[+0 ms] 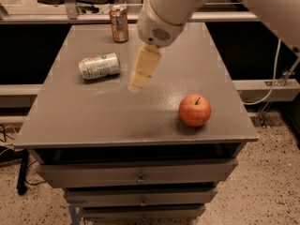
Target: Place 7up can upright
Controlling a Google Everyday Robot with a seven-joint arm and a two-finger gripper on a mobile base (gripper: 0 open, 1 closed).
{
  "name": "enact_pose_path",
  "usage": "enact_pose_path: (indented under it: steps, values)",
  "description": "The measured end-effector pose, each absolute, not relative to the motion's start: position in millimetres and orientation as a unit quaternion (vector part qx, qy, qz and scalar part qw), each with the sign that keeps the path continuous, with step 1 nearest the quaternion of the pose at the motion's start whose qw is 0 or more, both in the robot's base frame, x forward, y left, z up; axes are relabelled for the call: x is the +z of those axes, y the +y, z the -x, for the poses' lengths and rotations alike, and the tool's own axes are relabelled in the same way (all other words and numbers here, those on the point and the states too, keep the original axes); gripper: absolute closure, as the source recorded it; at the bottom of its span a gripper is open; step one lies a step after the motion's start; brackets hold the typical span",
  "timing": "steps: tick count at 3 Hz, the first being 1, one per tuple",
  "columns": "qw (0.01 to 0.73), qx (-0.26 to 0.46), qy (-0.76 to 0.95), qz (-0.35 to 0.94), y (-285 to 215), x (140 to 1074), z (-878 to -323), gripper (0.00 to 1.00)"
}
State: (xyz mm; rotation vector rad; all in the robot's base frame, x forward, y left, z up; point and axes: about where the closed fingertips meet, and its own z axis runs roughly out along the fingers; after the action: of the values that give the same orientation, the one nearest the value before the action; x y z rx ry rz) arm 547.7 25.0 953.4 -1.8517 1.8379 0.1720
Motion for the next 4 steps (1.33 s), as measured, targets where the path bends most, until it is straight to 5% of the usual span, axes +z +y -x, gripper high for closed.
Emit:
enact_pose_path:
  steps: [2, 4]
  values:
    - [0.298, 0.108, 0.626, 0.713, 140.1, 933.4, -592.1, 0.0]
    - [0.284, 0.084, 0.602, 0.742, 190.9, 896.7, -631.6, 0.0]
